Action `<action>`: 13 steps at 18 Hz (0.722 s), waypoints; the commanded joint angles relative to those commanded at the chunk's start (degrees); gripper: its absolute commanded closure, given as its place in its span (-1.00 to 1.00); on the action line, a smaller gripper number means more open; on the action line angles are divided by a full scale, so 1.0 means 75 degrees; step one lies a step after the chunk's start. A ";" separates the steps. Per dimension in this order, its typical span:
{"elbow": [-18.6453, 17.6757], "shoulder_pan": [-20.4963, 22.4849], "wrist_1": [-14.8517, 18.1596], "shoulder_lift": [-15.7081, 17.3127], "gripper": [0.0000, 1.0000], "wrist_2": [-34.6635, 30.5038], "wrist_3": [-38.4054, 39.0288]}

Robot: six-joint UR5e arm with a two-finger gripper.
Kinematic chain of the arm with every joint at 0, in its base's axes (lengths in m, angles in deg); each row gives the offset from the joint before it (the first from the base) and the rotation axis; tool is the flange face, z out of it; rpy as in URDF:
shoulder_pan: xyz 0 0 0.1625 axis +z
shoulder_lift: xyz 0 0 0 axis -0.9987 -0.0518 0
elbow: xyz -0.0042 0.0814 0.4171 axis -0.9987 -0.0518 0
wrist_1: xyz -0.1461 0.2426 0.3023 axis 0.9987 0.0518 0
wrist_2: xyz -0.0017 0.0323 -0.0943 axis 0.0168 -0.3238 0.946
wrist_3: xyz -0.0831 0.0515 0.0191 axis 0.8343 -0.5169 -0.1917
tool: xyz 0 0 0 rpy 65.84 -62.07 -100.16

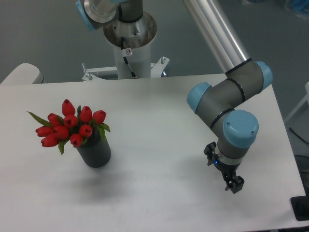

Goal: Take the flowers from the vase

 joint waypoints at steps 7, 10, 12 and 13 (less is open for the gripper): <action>0.0000 -0.0023 0.0023 0.0000 -1.00 -0.0012 0.0105; -0.0093 0.0012 0.0012 0.0035 -1.00 0.0186 0.0024; -0.0234 0.0012 0.0000 0.0140 -1.00 0.0281 0.0116; -0.0258 0.0000 0.0035 0.0210 -1.00 0.0339 0.0129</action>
